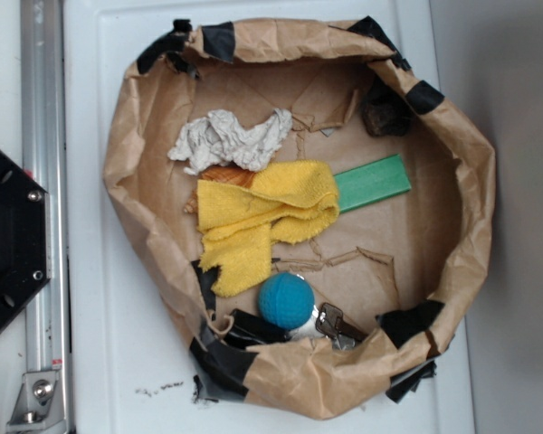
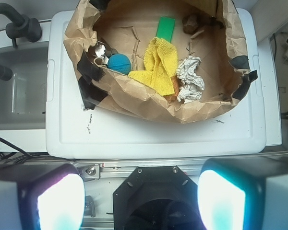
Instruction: Grab the green block.
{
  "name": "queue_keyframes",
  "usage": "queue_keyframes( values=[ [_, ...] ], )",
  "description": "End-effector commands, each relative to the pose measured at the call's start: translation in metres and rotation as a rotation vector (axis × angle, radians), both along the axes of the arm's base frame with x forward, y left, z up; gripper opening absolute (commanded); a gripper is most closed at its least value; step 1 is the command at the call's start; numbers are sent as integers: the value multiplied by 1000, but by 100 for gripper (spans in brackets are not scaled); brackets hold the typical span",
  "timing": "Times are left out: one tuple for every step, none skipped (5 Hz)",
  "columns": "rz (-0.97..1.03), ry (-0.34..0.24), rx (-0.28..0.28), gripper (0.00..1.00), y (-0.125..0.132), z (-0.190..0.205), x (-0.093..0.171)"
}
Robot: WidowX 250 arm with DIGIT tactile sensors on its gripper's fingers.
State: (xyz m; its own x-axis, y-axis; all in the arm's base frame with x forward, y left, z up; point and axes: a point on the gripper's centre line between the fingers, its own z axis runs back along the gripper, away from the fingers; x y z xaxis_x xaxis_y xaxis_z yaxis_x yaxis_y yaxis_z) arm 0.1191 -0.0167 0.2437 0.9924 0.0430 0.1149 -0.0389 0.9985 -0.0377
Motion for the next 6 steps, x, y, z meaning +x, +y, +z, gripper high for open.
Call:
queue_keyframes(
  values=[
    [0,0,0,100,0,0,0],
    [36,-107,-10,100,29,-30,20],
    [75,-137,3,100,50,-55,42],
    [116,-151,4,100,62,-84,79],
    [88,-92,23,100,54,-98,121],
    [91,-71,22,100,41,-115,161]
  ],
)
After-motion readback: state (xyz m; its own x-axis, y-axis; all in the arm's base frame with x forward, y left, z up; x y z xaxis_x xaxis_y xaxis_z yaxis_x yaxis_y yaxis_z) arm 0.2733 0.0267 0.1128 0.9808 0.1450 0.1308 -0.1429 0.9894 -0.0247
